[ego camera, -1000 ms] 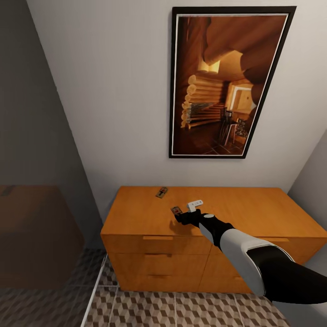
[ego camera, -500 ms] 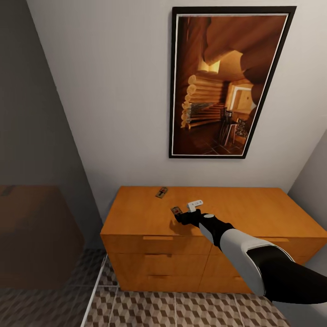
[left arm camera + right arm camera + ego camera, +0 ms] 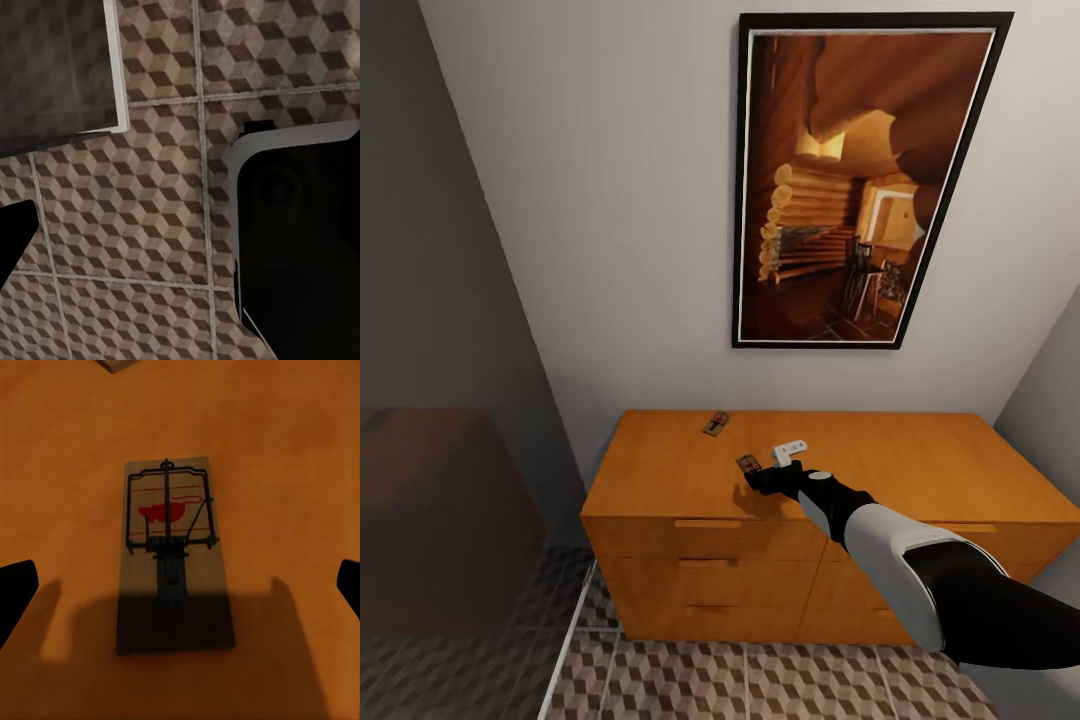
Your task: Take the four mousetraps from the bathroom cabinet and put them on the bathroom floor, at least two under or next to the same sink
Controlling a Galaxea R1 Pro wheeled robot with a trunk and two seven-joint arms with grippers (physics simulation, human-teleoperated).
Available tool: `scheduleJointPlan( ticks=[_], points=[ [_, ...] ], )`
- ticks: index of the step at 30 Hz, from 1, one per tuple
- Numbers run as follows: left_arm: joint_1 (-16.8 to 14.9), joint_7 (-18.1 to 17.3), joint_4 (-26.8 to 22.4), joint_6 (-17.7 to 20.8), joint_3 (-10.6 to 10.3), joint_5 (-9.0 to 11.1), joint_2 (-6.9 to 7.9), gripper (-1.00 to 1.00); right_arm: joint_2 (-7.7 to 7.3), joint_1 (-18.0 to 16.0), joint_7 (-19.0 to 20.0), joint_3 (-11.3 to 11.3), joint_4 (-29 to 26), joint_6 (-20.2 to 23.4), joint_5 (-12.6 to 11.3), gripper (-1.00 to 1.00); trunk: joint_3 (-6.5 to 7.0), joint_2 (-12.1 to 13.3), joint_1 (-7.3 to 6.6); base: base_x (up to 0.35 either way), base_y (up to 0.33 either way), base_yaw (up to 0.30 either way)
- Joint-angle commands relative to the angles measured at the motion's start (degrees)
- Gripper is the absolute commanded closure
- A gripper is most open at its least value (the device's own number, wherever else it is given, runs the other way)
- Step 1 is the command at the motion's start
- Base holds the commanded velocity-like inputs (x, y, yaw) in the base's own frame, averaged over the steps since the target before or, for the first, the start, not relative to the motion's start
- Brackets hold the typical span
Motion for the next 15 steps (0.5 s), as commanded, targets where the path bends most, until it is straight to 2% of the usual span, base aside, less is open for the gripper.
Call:
scheduleJointPlan(
  ticks=[1,15],
  points=[
    [-0.1,0.0,0.3,-0.4,-0.5,0.5,-0.04,-1.00,-0.01,-0.1,0.1,0.2,0.0,-0.1,0.3,-1.00,-0.16,-0.1,0.03,0.000,0.000,0.000],
    [-0.1,0.0,0.3,-0.4,-0.5,0.5,0.03,-1.00,0.15,-0.1,0.0,0.2,0.0,-0.1,0.3,-1.00,-0.87,-0.1,0.03,0.000,0.000,0.000]
  ],
)
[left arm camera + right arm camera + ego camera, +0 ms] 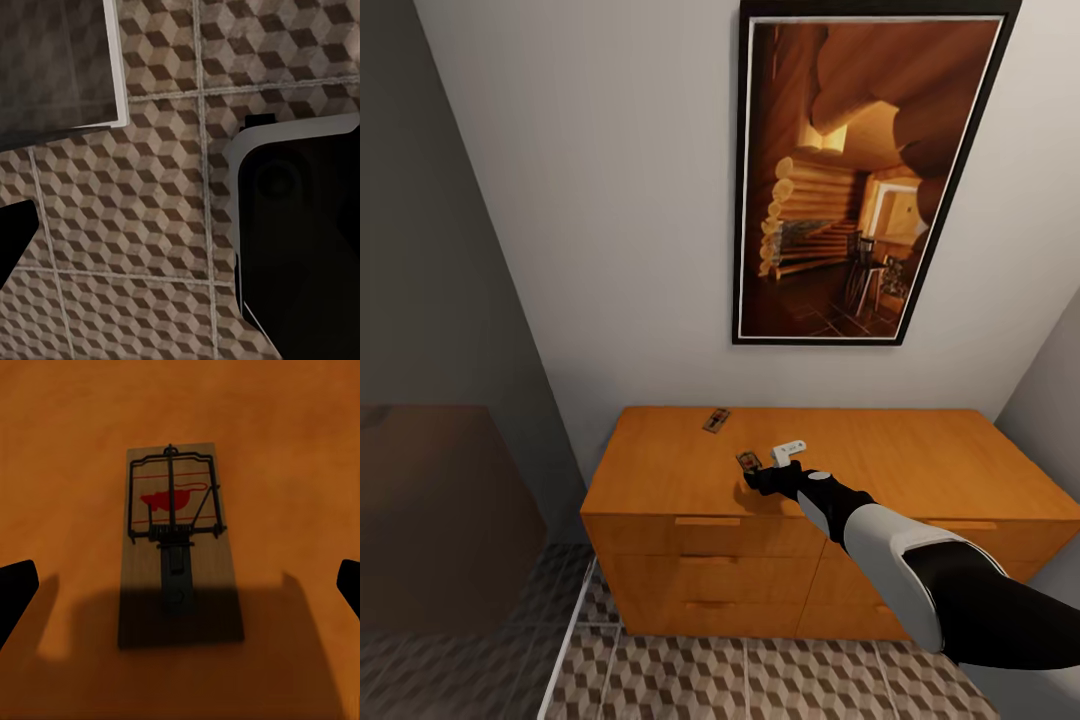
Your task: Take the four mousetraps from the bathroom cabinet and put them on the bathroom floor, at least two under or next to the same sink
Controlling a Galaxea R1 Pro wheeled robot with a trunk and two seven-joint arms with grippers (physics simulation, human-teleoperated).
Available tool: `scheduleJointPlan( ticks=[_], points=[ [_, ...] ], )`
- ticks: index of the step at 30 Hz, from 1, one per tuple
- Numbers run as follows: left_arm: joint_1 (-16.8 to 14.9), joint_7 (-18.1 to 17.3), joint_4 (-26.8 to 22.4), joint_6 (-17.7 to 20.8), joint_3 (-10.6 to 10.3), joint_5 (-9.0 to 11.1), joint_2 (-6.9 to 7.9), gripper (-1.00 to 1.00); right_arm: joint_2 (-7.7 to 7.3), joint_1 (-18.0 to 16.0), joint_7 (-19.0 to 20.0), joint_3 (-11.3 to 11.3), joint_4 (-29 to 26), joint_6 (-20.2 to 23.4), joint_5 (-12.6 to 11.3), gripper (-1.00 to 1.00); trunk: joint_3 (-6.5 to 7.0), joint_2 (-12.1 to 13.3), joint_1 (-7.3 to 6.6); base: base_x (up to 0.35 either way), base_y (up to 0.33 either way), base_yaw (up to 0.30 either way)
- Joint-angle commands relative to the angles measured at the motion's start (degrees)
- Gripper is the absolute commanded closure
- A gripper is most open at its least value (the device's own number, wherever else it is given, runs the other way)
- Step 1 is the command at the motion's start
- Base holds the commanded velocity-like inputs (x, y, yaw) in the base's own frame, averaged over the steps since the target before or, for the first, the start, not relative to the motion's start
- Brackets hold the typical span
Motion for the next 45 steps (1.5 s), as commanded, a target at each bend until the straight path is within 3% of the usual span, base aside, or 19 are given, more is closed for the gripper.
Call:
scheduleJointPlan(
  ticks=[1,45],
  points=[
    [-0.1,0.0,0.3,-0.4,-0.5,0.5,-0.05,-1.00,0.00,-0.1,0.1,0.2,0.0,-0.1,0.3,-1.00,-0.17,-0.1,0.03,0.000,0.000,0.000],
    [-0.1,0.0,0.3,-0.4,-0.5,0.5,-0.14,-1.00,0.01,0.0,0.1,0.3,0.0,-0.1,0.3,-1.00,-0.90,-0.1,0.03,0.000,0.000,0.000]
  ],
)
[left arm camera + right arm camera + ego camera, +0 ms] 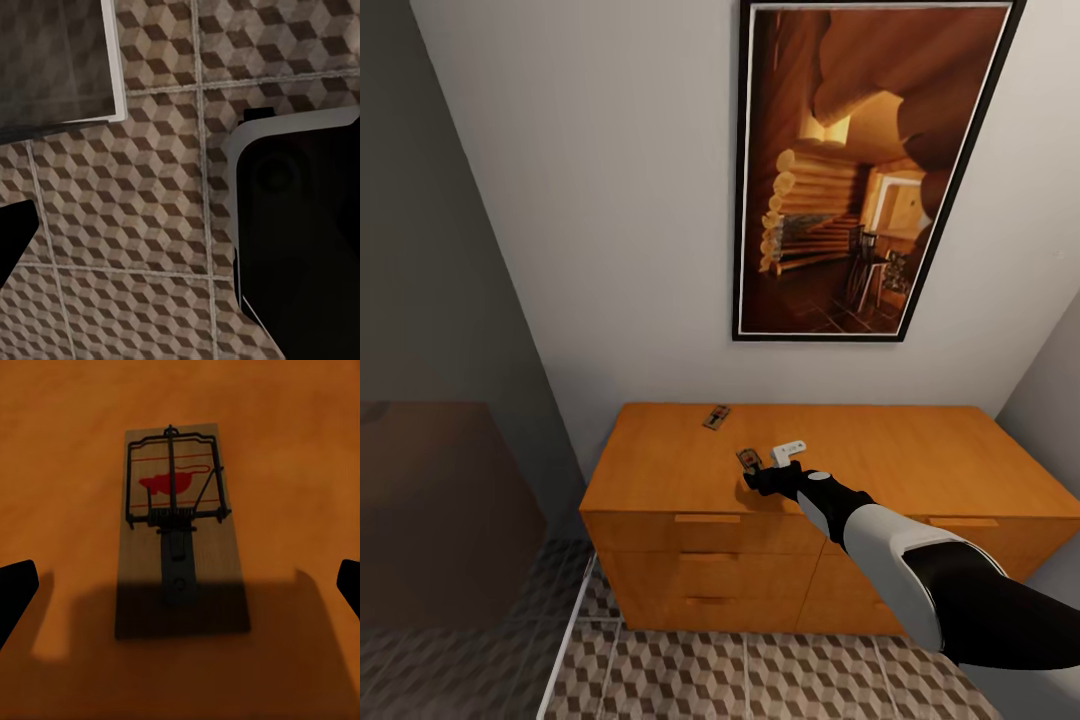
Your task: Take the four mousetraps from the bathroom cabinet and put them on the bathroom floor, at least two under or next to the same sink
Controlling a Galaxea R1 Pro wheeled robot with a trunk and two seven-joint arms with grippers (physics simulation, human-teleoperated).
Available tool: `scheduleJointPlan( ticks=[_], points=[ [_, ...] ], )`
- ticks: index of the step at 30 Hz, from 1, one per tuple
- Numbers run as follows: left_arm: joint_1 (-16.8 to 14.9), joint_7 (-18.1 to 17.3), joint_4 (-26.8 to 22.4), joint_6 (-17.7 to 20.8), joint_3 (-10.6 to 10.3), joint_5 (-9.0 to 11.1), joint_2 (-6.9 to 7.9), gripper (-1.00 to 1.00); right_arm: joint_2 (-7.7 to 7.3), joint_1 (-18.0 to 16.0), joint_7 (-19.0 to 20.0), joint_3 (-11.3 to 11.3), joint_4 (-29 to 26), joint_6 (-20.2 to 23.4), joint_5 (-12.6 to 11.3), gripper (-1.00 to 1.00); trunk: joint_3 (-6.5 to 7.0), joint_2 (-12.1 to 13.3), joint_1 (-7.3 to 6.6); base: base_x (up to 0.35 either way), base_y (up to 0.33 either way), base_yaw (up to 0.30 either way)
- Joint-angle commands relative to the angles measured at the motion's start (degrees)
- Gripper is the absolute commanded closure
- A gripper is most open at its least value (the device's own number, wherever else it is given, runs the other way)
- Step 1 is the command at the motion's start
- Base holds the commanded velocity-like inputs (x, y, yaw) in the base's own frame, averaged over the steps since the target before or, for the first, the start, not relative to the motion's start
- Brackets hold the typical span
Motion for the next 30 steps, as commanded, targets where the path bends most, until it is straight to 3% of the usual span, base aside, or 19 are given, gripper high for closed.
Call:
scheduleJointPlan(
  ticks=[1,30],
  points=[
    [-0.1,0.0,0.3,-0.4,-0.5,0.5,-0.05,-1.00,-0.01,-0.1,0.1,0.2,0.0,-0.1,0.3,-1.00,-0.17,-0.1,0.03,0.000,0.000,0.000],
    [-0.1,0.0,0.3,-0.4,-0.5,0.5,-0.05,-1.00,-0.01,0.0,0.1,0.2,0.0,-0.1,0.3,-1.00,-0.46,-0.1,0.03,0.000,0.000,0.000]
  ],
)
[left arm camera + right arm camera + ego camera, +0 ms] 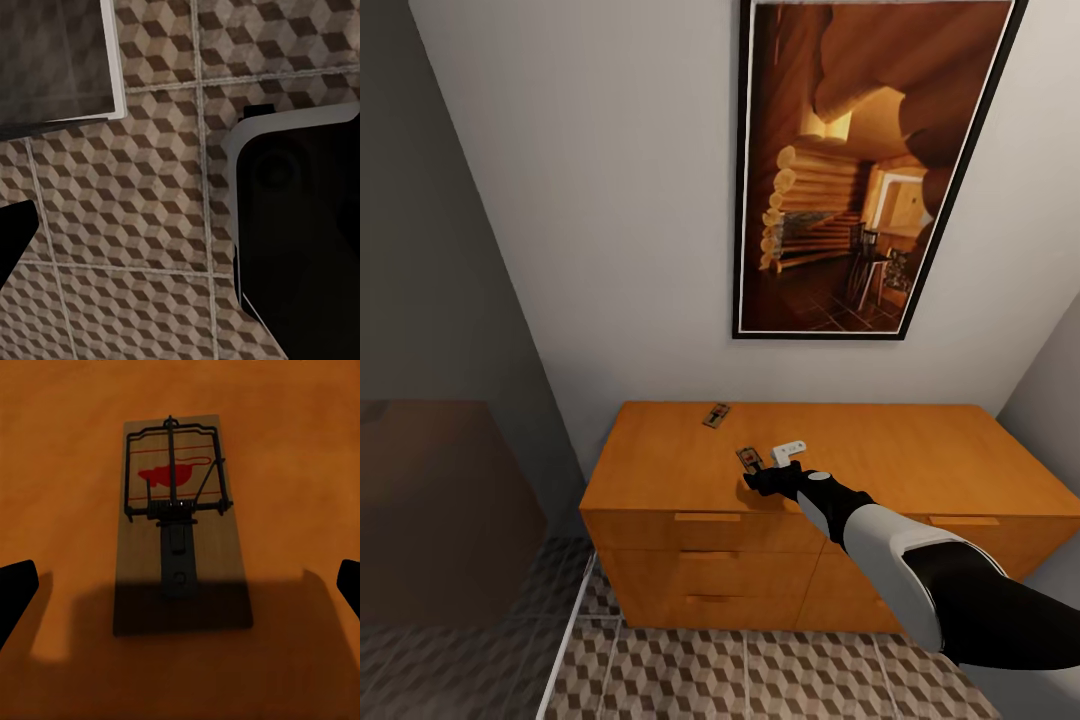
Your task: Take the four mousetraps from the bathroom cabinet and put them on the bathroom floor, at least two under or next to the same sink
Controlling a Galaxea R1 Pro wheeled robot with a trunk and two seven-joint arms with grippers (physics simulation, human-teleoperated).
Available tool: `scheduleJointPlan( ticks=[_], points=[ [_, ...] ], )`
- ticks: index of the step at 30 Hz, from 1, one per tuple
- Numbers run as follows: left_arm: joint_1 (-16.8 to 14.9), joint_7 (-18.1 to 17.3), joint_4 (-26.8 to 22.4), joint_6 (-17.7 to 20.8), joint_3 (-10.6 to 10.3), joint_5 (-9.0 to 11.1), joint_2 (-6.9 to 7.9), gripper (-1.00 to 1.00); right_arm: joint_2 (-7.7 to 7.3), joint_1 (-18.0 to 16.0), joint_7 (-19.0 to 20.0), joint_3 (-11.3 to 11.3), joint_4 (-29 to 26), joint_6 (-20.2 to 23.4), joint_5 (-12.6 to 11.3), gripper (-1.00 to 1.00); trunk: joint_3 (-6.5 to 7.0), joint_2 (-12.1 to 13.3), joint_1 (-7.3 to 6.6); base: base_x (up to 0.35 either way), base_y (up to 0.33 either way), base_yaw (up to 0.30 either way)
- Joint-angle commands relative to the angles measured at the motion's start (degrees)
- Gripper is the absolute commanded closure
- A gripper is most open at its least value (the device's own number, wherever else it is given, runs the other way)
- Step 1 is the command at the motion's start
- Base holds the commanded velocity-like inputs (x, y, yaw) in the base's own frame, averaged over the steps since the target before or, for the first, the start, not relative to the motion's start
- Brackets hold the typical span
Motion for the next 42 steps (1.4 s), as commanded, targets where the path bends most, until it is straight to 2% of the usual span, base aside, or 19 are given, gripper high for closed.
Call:
scheduleJointPlan(
  ticks=[1,42],
  points=[
    [-0.1,0.0,0.3,-0.4,-0.5,0.5,-0.05,-1.00,-0.01,-0.1,0.1,0.2,0.0,-0.1,0.3,-1.00,-0.12,-0.1,0.03,0.000,0.000,0.000],
    [-0.1,0.0,0.3,-0.4,-0.5,0.5,-0.05,-1.00,-0.01,0.0,0.1,0.2,0.0,-0.1,0.3,-1.00,-0.98,-0.1,0.03,0.000,0.000,0.000]
  ],
)
